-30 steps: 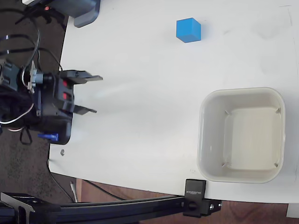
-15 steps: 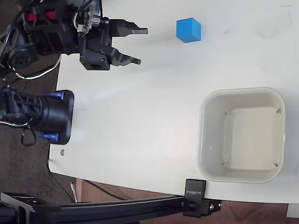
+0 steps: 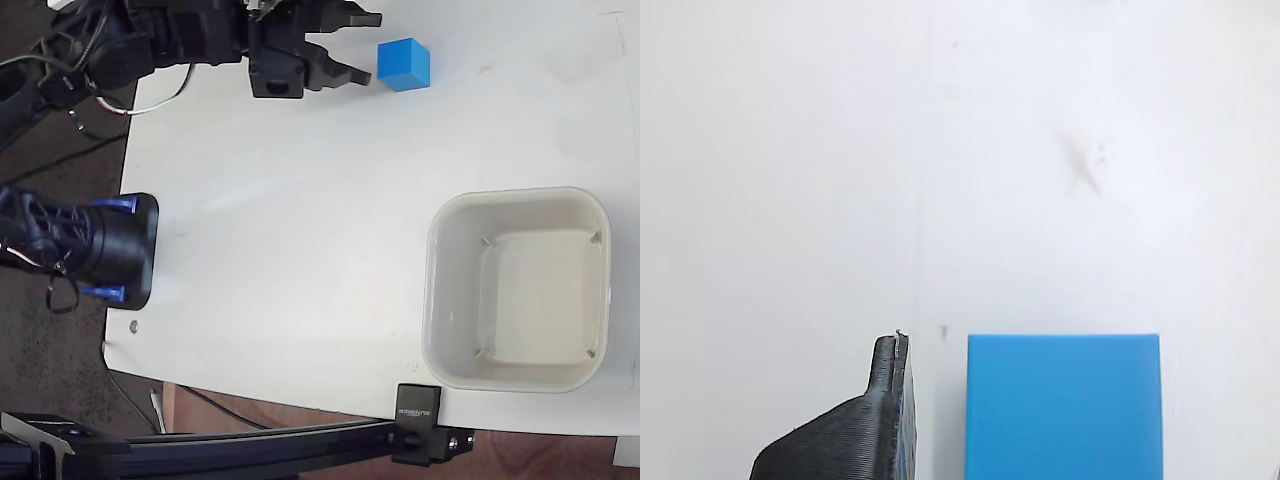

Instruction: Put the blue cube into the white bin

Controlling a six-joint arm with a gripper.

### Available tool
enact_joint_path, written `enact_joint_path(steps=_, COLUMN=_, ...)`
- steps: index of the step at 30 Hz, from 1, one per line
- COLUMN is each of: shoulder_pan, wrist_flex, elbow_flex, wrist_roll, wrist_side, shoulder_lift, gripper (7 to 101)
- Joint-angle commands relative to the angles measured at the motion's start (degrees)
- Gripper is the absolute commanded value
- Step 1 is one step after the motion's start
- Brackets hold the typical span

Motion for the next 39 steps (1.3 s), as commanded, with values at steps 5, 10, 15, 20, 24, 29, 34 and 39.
enact_joint_path(steps=5, shoulder_pan=0.5, wrist_flex=-1.3, elbow_flex=-6.1, wrist_roll=1.0, wrist_side=0.1, shoulder_lift=-1.7, gripper=100.3)
enact_joint_path(steps=10, shoulder_pan=0.9, wrist_flex=-1.8, elbow_flex=-5.7, wrist_roll=0.9, wrist_side=-0.4, shoulder_lift=-2.1, gripper=100.3)
enact_joint_path(steps=15, shoulder_pan=1.5, wrist_flex=-4.7, elbow_flex=-3.2, wrist_roll=1.1, wrist_side=-1.1, shoulder_lift=-2.2, gripper=100.3)
enact_joint_path(steps=20, shoulder_pan=1.8, wrist_flex=-5.9, elbow_flex=-1.9, wrist_roll=1.1, wrist_side=-1.5, shoulder_lift=-2.2, gripper=100.3)
enact_joint_path(steps=24, shoulder_pan=2.0, wrist_flex=-7.5, elbow_flex=-0.4, wrist_roll=1.5, wrist_side=-1.8, shoulder_lift=-2.5, gripper=100.3)
enact_joint_path(steps=29, shoulder_pan=2.1, wrist_flex=-9.7, elbow_flex=1.5, wrist_roll=1.7, wrist_side=-1.8, shoulder_lift=-2.5, gripper=100.3)
enact_joint_path(steps=34, shoulder_pan=2.1, wrist_flex=-11.0, elbow_flex=1.9, wrist_roll=1.7, wrist_side=-1.9, shoulder_lift=-3.2, gripper=100.3)
enact_joint_path(steps=39, shoulder_pan=2.1, wrist_flex=-12.8, elbow_flex=2.3, wrist_roll=1.7, wrist_side=-2.0, shoulder_lift=-4.2, gripper=100.3)
